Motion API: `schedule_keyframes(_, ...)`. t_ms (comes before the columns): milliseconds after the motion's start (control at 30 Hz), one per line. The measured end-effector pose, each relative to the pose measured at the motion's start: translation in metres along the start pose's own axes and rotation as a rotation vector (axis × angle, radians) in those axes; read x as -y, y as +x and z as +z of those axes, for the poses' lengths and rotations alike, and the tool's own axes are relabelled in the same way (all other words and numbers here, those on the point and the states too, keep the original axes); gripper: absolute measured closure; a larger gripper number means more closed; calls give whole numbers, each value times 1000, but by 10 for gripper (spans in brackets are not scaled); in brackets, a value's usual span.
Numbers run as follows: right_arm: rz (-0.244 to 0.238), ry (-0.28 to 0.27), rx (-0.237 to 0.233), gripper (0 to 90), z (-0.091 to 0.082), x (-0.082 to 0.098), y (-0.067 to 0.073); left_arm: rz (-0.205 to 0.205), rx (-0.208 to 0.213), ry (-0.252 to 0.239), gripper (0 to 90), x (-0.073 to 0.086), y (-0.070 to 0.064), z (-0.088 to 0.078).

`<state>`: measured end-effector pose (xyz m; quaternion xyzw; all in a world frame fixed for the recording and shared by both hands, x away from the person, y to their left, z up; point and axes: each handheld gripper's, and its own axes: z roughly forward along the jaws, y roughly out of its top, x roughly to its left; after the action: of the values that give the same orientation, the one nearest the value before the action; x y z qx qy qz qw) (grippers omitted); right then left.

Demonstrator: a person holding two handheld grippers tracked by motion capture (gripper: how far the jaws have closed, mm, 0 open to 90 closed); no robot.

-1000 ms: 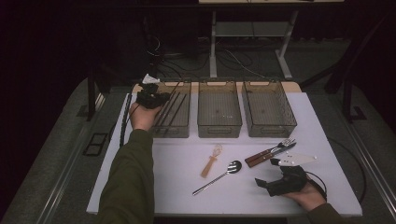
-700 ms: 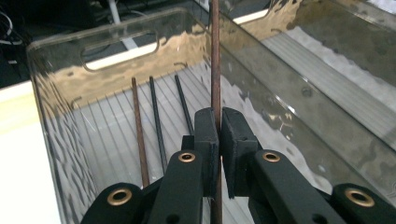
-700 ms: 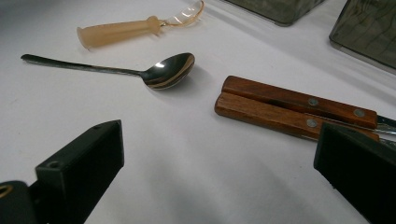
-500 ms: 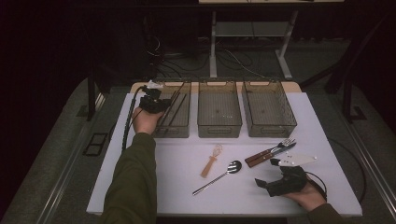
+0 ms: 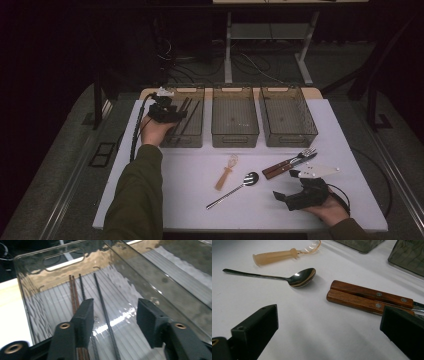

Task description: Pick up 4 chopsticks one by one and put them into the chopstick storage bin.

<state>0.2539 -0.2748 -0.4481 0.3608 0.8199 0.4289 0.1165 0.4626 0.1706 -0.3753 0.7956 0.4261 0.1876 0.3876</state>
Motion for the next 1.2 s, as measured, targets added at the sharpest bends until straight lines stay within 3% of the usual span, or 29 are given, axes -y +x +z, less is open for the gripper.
schedule_keyframes(33,1,0,0,14,0,0,0,19,-3,0,443,0,-1,-3)
schedule_keyframes(433,12,3,-6,14,2,-1,-1,41,73,-40,314,14,-19,-33)
schedule_keyframes(567,8,3,-5,14,2,-1,0,40,116,-55,272,26,-29,-40)
schedule_keyframes(900,7,1,3,14,-1,1,0,84,150,-65,225,56,-56,-51)
schedule_keyframes(1200,1,1,1,14,-2,1,1,89,213,-79,185,81,-72,-60)
